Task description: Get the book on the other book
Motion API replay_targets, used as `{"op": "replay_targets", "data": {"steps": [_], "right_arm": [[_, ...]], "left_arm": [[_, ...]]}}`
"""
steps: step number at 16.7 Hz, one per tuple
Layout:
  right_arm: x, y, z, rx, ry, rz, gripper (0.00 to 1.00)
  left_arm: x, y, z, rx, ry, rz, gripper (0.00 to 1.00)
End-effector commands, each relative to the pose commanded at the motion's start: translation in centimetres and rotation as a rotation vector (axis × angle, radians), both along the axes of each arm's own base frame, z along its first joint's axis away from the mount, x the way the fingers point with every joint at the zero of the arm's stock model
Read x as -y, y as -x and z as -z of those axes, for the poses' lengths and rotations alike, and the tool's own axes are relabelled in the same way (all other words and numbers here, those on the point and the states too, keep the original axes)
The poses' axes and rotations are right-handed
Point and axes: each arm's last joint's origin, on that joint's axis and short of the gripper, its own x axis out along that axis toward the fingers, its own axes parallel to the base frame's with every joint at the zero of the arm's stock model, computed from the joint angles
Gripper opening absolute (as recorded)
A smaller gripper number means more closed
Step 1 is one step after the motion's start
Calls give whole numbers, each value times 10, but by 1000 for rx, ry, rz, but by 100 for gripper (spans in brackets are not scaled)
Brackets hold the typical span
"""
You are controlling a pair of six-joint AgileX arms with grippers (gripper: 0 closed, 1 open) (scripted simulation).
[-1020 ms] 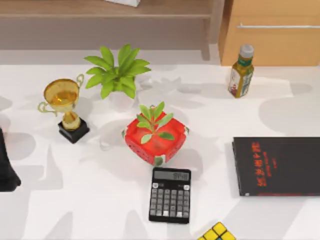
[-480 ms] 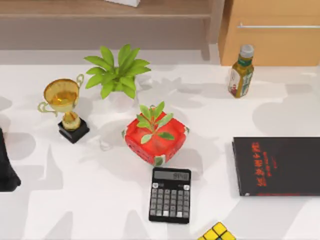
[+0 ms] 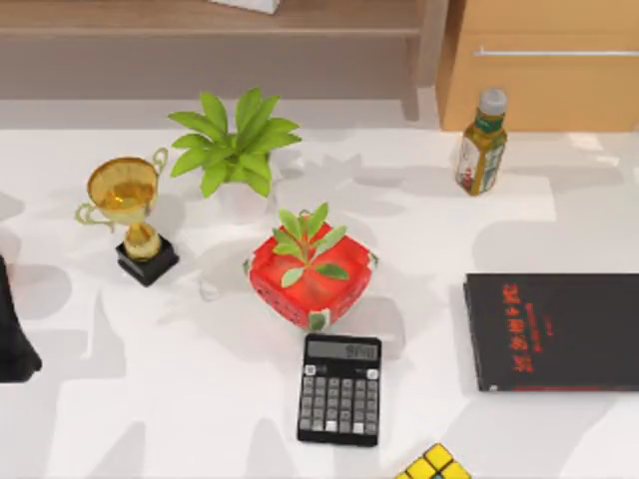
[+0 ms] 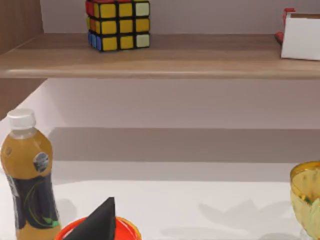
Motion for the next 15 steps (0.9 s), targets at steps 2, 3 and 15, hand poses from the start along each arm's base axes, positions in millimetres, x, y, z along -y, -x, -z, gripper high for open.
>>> {"op": "replay_targets", "data": {"steps": [2,3,15], "right_arm": [[-8,13,-10,4,-91,61,0],[-16,19,-15,7,-140,92,0],[-152,120,-8,62,-888,311,0]], "left_arm": [[0,0,0,0,0,0,100],[0,0,0,0,0,0,100],[0,0,0,0,0,0,100]]}}
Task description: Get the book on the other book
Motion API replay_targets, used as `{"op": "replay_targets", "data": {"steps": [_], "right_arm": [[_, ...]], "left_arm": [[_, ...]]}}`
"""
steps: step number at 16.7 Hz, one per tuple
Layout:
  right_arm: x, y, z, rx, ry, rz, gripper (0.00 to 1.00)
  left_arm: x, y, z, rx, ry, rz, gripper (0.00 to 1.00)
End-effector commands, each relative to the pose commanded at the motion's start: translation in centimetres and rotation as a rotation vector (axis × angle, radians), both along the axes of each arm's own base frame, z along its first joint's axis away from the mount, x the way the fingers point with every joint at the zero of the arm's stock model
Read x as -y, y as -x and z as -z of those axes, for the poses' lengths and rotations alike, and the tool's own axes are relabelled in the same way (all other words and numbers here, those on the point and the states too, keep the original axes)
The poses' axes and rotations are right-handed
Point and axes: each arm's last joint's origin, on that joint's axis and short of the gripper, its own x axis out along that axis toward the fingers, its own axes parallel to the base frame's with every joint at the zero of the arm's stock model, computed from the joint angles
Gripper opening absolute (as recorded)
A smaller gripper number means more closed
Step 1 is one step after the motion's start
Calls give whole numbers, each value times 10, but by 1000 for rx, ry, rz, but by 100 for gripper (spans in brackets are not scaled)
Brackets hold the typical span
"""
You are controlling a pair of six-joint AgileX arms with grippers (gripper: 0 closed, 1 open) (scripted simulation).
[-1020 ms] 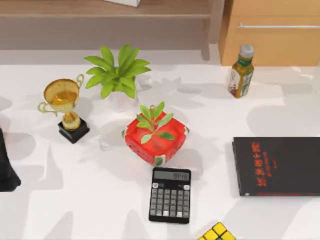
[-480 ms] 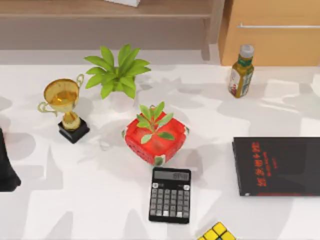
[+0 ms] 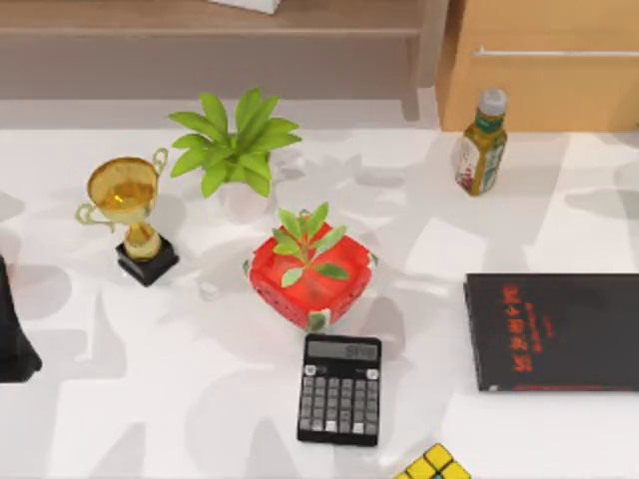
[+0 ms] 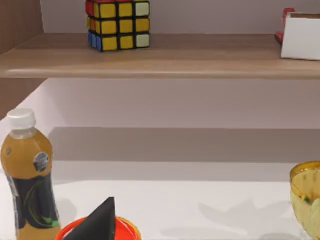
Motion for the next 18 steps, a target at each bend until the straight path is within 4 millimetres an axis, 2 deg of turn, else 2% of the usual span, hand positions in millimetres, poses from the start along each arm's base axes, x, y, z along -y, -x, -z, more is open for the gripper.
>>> {"op": "replay_targets", "data": {"steps": [2,4,5,7,10,12,14,18], "right_arm": [[-46,18,33,-25,-211,-42,0],[-91,48,69,-77,-386,-84,0],[-109,66,86,-106,-453,-98,0],[-131,103,116,-158,-555,-111,0],[-142,147,150,-226,-635,-111,0],[-142,166,163,-251,-657,-108,0],[-141,174,170,-267,-659,-104,0],[-141,174,170,-267,-659,-104,0]], "left_arm": [[0,0,0,0,0,0,100],[0,0,0,0,0,0,100],[0,0,0,0,0,0,100],[0,0,0,0,0,0,100],[0,0,0,0,0,0,100],[0,0,0,0,0,0,100],[0,0,0,0,0,0,100],[0,0,0,0,0,0,100]]}}
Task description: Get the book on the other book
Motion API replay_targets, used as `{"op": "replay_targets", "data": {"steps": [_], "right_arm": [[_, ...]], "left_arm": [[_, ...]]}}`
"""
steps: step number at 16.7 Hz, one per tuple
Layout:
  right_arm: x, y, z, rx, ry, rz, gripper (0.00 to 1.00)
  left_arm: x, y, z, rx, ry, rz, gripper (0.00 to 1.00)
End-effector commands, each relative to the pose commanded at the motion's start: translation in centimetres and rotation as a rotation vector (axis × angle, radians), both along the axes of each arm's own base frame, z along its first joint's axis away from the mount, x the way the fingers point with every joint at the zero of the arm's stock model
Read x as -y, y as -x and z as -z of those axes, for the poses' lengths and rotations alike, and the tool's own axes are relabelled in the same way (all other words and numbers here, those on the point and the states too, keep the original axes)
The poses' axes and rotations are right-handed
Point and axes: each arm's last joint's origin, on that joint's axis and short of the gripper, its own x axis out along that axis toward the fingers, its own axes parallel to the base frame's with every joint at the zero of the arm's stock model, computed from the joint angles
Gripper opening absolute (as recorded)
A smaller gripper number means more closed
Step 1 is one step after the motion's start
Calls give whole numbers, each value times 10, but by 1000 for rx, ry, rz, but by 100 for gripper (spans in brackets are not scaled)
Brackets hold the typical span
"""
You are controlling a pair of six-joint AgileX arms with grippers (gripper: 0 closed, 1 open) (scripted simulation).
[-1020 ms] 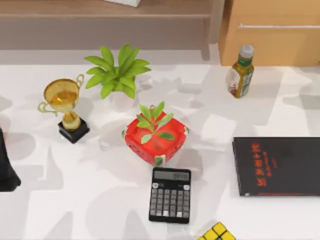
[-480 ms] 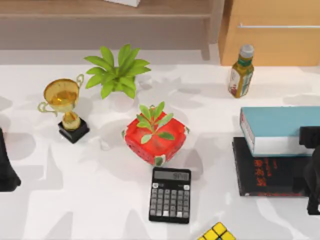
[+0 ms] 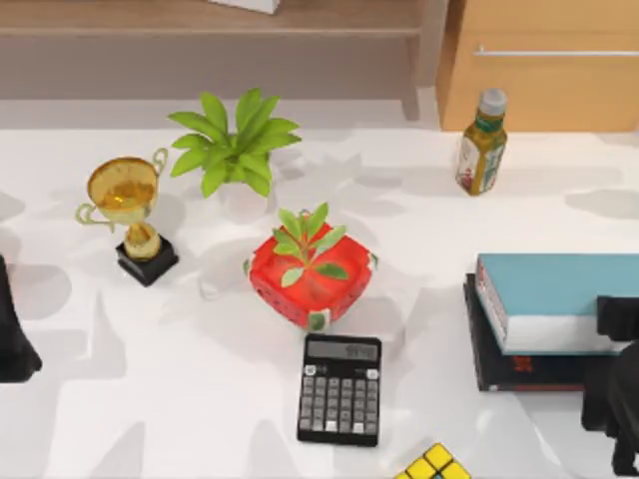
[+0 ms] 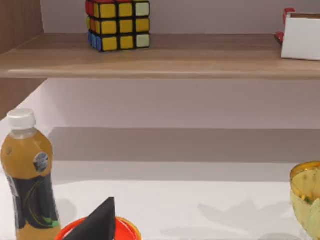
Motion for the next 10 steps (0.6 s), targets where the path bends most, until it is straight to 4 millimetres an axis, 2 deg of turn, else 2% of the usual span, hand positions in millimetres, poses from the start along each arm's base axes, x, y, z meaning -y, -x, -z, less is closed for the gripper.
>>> {"op": "replay_targets", "data": {"steps": [9,10], "right_arm": [[0,-5,2,0,0,0,0],[0,-5,2,0,0,0,8]], "left_arm": [[0,0,0,0,0,0,100],[0,0,0,0,0,0,100]]}}
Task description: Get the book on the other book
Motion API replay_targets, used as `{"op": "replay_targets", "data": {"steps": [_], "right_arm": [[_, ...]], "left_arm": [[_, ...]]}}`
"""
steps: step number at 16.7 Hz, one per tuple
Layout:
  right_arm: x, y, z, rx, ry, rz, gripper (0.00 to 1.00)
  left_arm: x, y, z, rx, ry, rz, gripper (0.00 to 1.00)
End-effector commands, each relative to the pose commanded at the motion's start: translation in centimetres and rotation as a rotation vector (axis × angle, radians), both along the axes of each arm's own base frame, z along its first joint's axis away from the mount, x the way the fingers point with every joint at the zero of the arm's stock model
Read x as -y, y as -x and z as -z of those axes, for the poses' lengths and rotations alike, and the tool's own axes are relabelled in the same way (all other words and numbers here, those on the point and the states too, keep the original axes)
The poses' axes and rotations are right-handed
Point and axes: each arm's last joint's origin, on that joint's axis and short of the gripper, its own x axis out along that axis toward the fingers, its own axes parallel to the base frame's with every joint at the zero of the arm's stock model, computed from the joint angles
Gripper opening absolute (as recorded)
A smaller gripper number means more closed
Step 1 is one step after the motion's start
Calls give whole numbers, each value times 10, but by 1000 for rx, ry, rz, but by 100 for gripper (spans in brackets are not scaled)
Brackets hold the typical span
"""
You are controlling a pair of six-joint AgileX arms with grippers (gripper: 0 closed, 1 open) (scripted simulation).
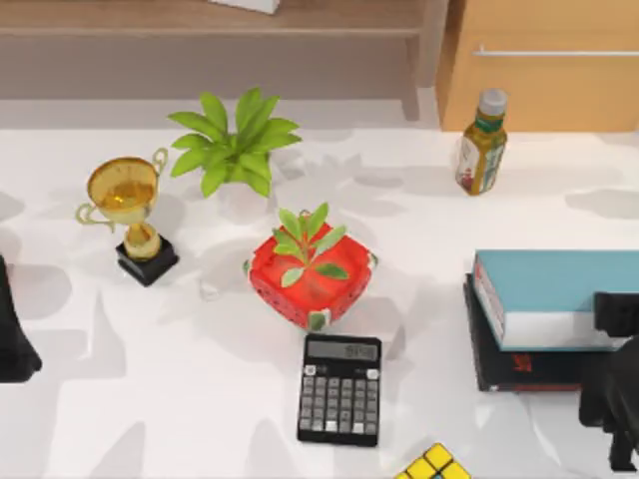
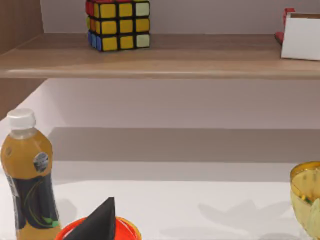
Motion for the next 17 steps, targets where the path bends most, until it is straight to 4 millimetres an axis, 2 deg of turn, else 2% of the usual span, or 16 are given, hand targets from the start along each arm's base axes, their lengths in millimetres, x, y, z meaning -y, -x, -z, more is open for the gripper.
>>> {"op": "replay_targets", "data": {"steps": [12,17], "right_arm": [[0,0,0,0,0,0,98],[0,0,0,0,0,0,100]], "left_arm": [[0,0,0,0,0,0,100],[0,0,0,0,0,0,100]]}}
